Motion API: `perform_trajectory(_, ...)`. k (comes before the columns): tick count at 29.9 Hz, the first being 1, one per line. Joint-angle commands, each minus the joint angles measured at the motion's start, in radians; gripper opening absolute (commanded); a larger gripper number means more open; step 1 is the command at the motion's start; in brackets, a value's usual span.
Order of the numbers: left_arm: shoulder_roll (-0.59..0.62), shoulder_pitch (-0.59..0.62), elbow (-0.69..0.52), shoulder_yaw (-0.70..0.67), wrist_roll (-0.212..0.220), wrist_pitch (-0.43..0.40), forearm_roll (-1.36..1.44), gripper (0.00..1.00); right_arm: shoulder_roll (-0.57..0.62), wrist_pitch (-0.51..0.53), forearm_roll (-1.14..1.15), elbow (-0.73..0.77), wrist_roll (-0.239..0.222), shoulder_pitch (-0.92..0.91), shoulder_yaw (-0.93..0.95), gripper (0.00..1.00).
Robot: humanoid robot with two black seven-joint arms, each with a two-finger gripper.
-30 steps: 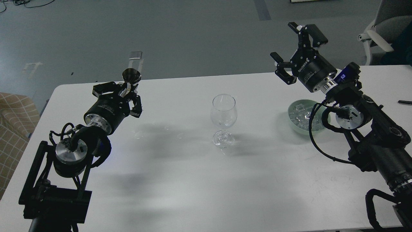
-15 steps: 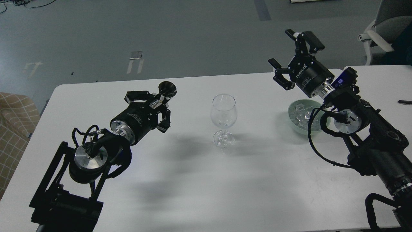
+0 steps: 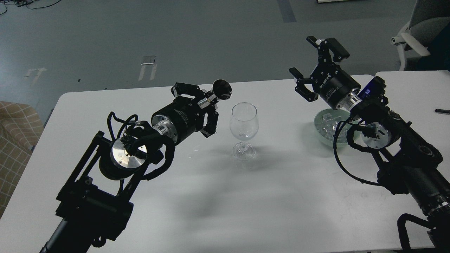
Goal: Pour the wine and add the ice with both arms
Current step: 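Raise the jigger with the left gripper above the wine glass rim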
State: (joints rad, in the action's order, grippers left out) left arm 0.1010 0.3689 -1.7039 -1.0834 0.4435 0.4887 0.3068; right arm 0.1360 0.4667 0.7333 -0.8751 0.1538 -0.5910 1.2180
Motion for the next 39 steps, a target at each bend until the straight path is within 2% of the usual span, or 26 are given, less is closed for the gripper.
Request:
perform_trajectory(1,-0.013,0.008,0.004,0.019,0.001,0.0,0.026,0.0,-0.001,0.0,0.0,-0.007,0.0,0.004,0.0,1.0)
perform_trajectory(16,-0.057,0.082,0.064,0.048,-0.006,0.0,0.185,0.0,-0.019,0.0,0.015,-0.009,0.001,0.013,0.0,1.0)
perform_trajectory(29,-0.058,0.081,0.07,0.063,-0.029,0.0,0.287,0.0,-0.032,0.0,0.021,-0.009,0.001,0.014,0.0,1.0)
perform_trajectory(39,-0.06,0.078,0.067,0.065,-0.029,0.0,0.353,0.0,-0.032,0.0,0.021,-0.009,0.001,0.019,0.0,1.0)
